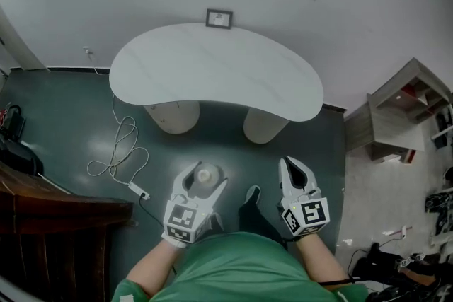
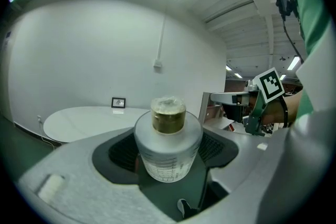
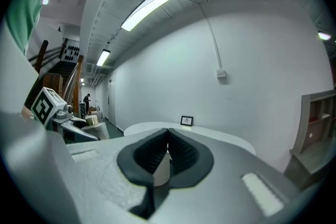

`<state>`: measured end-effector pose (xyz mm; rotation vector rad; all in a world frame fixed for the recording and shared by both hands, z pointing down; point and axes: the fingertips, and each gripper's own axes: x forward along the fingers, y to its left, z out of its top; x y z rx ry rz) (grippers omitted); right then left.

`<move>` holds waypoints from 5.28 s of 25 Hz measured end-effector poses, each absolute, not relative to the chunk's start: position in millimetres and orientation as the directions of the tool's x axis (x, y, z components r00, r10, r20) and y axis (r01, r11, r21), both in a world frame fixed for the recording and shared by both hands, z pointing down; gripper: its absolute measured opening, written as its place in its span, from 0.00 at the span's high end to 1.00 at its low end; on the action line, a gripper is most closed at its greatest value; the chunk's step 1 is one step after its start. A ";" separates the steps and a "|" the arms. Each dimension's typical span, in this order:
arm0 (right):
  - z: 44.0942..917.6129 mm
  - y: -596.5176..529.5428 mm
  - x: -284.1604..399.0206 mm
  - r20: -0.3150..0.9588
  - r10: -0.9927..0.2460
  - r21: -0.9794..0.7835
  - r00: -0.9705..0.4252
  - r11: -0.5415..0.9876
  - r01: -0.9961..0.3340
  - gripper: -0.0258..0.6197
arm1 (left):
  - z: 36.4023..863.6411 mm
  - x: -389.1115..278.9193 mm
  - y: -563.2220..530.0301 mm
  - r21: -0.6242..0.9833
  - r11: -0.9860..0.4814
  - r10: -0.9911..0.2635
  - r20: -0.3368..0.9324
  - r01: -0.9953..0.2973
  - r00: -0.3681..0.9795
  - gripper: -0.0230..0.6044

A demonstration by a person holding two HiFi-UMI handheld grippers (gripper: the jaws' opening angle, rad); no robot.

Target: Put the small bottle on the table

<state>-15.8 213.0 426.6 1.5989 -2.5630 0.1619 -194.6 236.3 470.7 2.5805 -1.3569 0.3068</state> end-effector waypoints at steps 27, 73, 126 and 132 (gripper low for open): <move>449.5 -8.9 101.6 0.135 -0.806 -0.116 -0.576 0.564 -0.817 0.96 | 475.1 -73.5 22.0 0.021 -0.434 -0.843 0.344 -0.901 0.414 0.42; 477.4 -229.4 84.1 0.335 -0.891 -0.007 -0.307 0.323 -0.946 0.96 | 629.9 -109.3 -313.0 -0.040 -0.635 -0.675 0.514 -0.771 0.529 0.42; 451.3 -285.6 117.4 0.198 -0.863 -0.055 -0.464 0.463 -0.885 0.96 | 554.6 -138.0 -290.0 -0.016 -0.350 -0.836 0.456 -0.937 0.305 0.67; 426.0 -286.2 110.3 0.131 -0.850 -0.047 -0.511 0.510 -0.859 0.96 | 463.5 -107.4 -278.1 -0.013 -0.328 -0.913 0.262 -0.945 0.313 0.87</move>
